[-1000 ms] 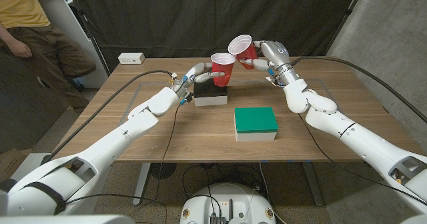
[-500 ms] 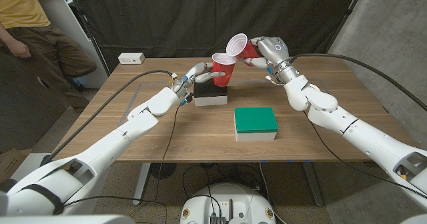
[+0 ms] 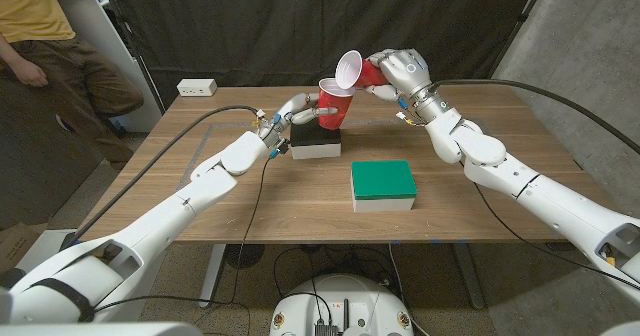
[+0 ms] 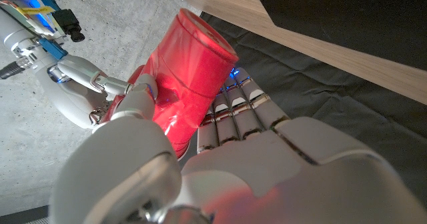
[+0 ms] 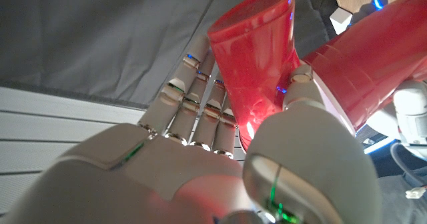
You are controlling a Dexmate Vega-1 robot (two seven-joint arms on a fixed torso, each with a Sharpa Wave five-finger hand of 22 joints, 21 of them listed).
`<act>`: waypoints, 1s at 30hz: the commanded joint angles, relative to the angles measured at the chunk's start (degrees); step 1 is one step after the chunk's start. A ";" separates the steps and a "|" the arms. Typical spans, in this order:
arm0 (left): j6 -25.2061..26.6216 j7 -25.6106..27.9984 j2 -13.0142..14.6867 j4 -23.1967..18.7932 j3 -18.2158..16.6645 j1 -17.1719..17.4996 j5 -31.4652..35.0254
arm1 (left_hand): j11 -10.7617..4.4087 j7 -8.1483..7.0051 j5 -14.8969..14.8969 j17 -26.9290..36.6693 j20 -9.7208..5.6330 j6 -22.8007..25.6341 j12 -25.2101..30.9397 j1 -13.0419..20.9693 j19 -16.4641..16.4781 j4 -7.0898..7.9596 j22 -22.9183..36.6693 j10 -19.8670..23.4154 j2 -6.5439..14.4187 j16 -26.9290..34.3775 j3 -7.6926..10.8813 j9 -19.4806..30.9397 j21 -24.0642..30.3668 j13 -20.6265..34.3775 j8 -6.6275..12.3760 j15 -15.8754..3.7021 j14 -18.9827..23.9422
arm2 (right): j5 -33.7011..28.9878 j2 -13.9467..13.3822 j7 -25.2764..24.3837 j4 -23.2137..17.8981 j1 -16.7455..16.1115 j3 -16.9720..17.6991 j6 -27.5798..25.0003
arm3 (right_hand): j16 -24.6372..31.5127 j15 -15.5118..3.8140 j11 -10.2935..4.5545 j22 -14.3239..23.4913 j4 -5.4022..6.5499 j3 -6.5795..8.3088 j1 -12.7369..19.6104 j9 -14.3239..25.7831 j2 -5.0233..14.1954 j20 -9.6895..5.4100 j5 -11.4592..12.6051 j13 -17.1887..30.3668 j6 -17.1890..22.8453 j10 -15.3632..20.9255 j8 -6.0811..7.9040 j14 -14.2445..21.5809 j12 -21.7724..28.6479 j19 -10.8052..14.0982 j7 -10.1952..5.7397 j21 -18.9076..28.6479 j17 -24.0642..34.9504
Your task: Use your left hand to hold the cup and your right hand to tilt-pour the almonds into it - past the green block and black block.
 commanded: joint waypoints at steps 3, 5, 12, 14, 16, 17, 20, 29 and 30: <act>-2.14 0.96 -0.44 0.43 -0.60 0.89 -0.34 | -0.19 -0.09 0.43 0.14 -1.10 0.64 -0.12 0.65 0.45 0.13 0.10 0.58 0.11 -0.15 0.34 0.16 0.04 0.12 0.12 -3.22 0.76 | -8.39 -1.81 0.60 -2.38 1.37 -1.27 -2.99 | -0.56 -6.23 -0.33 0.16 -0.13 0.58 1.02 0.27 0.04 -0.60 0.24 0.10 -0.12 -0.08 0.12 0.30 -0.16 0.21 -0.84 0.34 -0.08; -2.39 1.04 -0.46 0.44 -0.66 0.98 -0.31 | -0.14 -0.07 0.43 0.13 -1.13 0.66 -0.09 0.66 0.47 0.13 0.10 0.68 0.13 -0.18 0.36 0.17 0.04 0.13 0.12 -3.22 0.73 | -9.53 -2.04 0.60 -2.58 1.57 -1.43 -3.23 | -0.83 -6.35 -0.55 0.15 -0.28 0.74 1.38 0.34 -0.01 -0.77 0.29 0.11 -0.59 -0.47 -0.04 0.18 -0.39 0.05 -1.22 0.33 -0.17; -2.93 1.27 -0.54 0.30 -0.95 1.24 -0.32 | -0.22 -0.13 0.43 0.14 -1.15 0.85 -0.11 0.64 0.52 0.16 0.10 0.78 0.19 -0.16 0.40 0.17 0.03 0.13 0.14 -3.19 0.88 | -13.02 -2.31 0.54 -3.83 1.79 -1.71 -4.64 | -1.66 -6.86 -1.47 0.12 -0.40 1.15 2.04 0.50 0.07 -1.33 0.45 0.15 -1.29 -1.51 -0.22 -0.40 -0.96 -0.70 -1.96 0.17 -0.35; -3.12 1.29 -0.60 0.31 -1.01 1.31 -0.40 | -0.30 -0.12 0.44 0.13 -1.15 0.94 -0.11 0.67 0.53 0.13 0.10 0.81 0.18 -0.16 0.42 0.17 0.03 0.13 0.17 -3.18 0.94 | -13.94 -2.43 0.46 -3.97 2.02 -1.82 -4.76 | -1.76 -6.96 -1.53 0.12 -0.40 1.20 2.11 0.51 0.10 -1.35 0.47 0.15 -1.43 -1.55 -0.26 -0.47 -0.99 -0.79 -2.08 0.15 -0.36; -3.27 1.27 -0.67 0.38 -1.03 1.37 -0.47 | -0.30 -0.13 0.44 0.13 -1.17 0.94 -0.11 0.69 0.55 0.12 0.10 0.82 0.18 -0.18 0.44 0.17 0.04 0.13 0.15 -3.24 0.91 | -15.07 -2.52 0.66 -4.08 2.27 -1.96 -5.10 | -1.92 -6.95 -1.68 0.11 -0.38 1.37 2.30 0.54 0.30 -1.43 0.52 0.17 -1.52 -1.75 -0.27 -0.56 -1.10 -0.86 -2.16 0.16 -0.37; -3.33 1.27 -0.72 0.43 -1.04 1.39 -0.52 | -0.33 -0.14 0.44 0.12 -1.22 0.96 -0.12 0.71 0.57 0.09 0.10 0.83 0.16 -0.19 0.44 0.17 0.04 0.13 0.15 -3.22 0.91 | -15.49 -2.57 0.63 -4.06 2.41 -2.02 -5.14 | -1.96 -6.92 -1.66 0.10 -0.38 1.39 2.33 0.55 0.29 -1.44 0.52 0.17 -1.55 -1.77 -0.27 -0.56 -1.11 -0.91 -2.23 0.15 -0.38; -3.50 1.28 -0.85 0.57 -1.04 1.48 -0.57 | -0.29 -0.14 0.44 0.12 -1.23 0.96 -0.12 0.70 0.61 0.12 0.10 0.89 0.19 -0.16 0.46 0.17 0.04 0.14 0.13 -3.34 1.02 | -16.82 -2.78 0.74 -4.14 2.79 -2.16 -5.39 | -2.14 -7.08 -1.94 0.09 -0.36 1.48 2.44 0.59 0.34 -1.55 0.54 0.19 -1.60 -1.81 -0.26 -0.69 -1.15 -1.00 -2.68 0.16 -0.37; -3.34 1.25 -0.65 -0.07 -1.22 1.78 -0.44 | -0.31 -0.14 0.44 0.11 -1.25 1.07 -0.11 0.73 0.61 0.09 0.11 1.07 0.20 -0.15 0.51 0.18 0.01 0.14 0.11 -3.36 1.21 | -21.03 -2.90 -0.95 -3.33 3.63 -2.81 -7.11 | -2.74 -7.53 -2.49 0.06 -0.52 1.94 3.16 0.66 0.57 -1.87 0.67 0.30 -1.99 -2.44 -0.31 -1.13 -1.41 -1.40 -3.17 0.10 -0.44; -3.23 1.23 -0.61 -0.21 -1.24 1.81 -0.43 | -0.29 -0.13 0.44 0.11 -1.28 1.08 -0.13 0.74 0.61 0.09 0.11 1.05 0.19 -0.17 0.51 0.18 0.01 0.14 0.11 -3.36 1.20 | -21.49 -2.91 -1.30 -3.21 3.71 -2.90 -7.32 | -2.79 -7.54 -2.52 0.06 -0.51 1.98 3.20 0.66 0.61 -1.88 0.69 0.31 -2.07 -2.46 -0.33 -1.16 -1.42 -1.51 -3.23 0.06 -0.44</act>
